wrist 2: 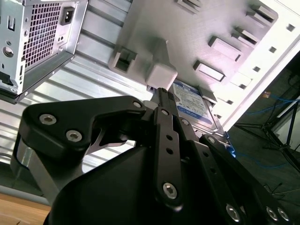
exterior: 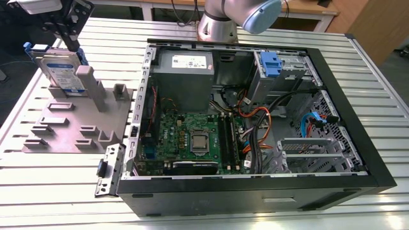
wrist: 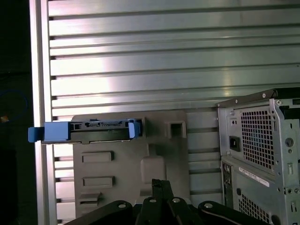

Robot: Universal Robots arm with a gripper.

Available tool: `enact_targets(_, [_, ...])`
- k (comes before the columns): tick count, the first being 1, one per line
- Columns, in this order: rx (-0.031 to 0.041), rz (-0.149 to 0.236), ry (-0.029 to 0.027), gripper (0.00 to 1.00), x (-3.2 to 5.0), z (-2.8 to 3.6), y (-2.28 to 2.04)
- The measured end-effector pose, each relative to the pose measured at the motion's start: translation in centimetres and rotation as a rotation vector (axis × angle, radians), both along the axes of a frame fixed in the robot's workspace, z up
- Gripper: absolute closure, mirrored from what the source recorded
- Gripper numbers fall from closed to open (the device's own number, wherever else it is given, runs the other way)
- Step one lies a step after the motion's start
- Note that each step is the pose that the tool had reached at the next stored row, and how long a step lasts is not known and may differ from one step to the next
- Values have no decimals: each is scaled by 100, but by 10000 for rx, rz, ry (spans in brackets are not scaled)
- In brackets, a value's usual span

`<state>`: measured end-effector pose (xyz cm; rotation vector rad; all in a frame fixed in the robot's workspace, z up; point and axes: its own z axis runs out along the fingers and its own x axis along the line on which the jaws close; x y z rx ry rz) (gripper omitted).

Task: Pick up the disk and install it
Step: 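Reach for the disk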

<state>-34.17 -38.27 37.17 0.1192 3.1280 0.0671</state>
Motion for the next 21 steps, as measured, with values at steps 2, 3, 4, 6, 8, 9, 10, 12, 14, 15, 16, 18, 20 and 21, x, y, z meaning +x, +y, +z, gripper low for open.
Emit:
enact_targets(2, [0,0,3,89,-5,-1,0])
enact_targets(3, [0,1,5,89,-7,-1,0])
enact_targets(4, [-1,1,7,89,-9,-1,0])
enact_targets(6, [0,0,10,89,-15,-2,0])
enact_targets(8, [0,1,17,89,-18,-3,0])
enact_targets(9, [0,0,20,89,-20,-3,0])
enact_targets(10, [0,0,22,89,-22,-4,0])
enact_targets(12, [0,0,26,89,-26,-4,0])
enact_targets(14, [0,0,29,89,-33,-4,0])
enact_targets(15, [0,0,30,89,-37,-5,0])
enact_targets(16, [0,0,34,89,-38,-5,0])
enact_targets(18, [0,1,42,89,-40,-6,0])
enact_targets(20, [0,0,45,89,-45,-7,0])
enact_targets(21, [0,-1,49,89,-51,-7,0])
